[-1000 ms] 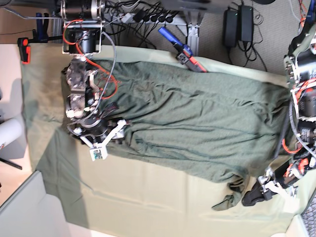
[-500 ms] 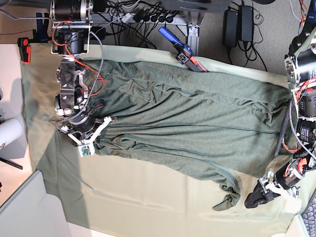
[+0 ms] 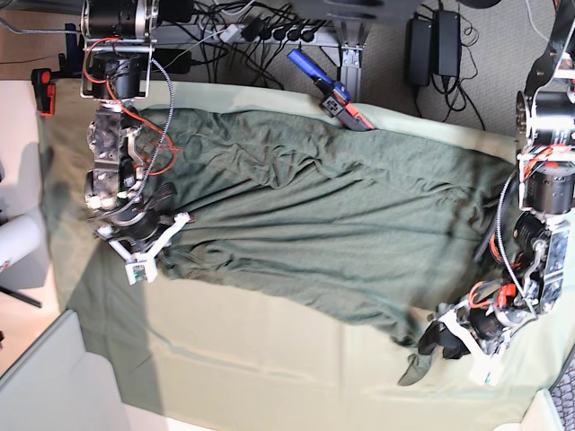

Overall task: Fold the T-shirt properly
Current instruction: 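Grasp the shirt edge with the right gripper and the left gripper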

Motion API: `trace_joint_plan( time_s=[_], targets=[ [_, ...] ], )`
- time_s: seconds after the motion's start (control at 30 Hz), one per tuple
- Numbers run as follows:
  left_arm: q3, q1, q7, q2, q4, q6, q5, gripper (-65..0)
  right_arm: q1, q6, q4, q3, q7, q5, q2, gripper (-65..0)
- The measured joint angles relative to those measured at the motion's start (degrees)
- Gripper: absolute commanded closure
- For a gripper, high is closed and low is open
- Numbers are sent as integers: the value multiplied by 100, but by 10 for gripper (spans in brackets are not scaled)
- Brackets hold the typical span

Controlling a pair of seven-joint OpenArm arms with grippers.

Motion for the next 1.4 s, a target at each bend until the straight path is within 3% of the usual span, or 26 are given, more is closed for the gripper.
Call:
trace_joint_plan(
  time_s=[0.07,0.17,0.33,0.5,0.67,0.73,0.8,0.9,0.93,1.1,1.27,1.4],
  targets=[
    [92,-125,-46,0,-120,472,188,-393,0,0,0,0,-15,129,2,-242],
    [144,-540,-125,-2,-647,957,262,-392,0,0,0,0,-131,195,0,-259],
    [140,-1012,-286,221,-1683,1080,295,-391,-2,0,-2,0,-212,219,0,-259],
    [142,-1091,-595,664,-2151,1558,509,-390,-2,0,0,0,-352,219,-2,-259],
    [144,-1117,-682,752,-2223,1572,647,-387,-2,0,0,0,-382,219,0,-259],
    [144,-1115,-704,752,-2232,1580,737,-349,-2,-2,0,0,-382,219,-2,-259],
    [140,-1115,-774,754,-2236,1587,828,-260,-2,-2,0,0,-382,221,0,-259],
    [140,-1113,-870,782,-2236,1585,966,-42,-2,-2,0,0,-382,219,0,-259],
    [142,-1110,-876,780,-2236,1528,1019,0,-2,0,0,0,-382,219,0,-259],
    [140,-1097,-999,763,-2238,1169,1172,0,-2,-24,0,42,-385,214,-2,-259],
    [48,-1095,-1005,765,-2238,1110,1172,0,-2,-402,-2,439,-356,120,-22,-259],
    [-280,-1097,-1023,765,-2236,688,1130,0,-2,-407,0,562,-258,232,-13,-259]
  ],
)
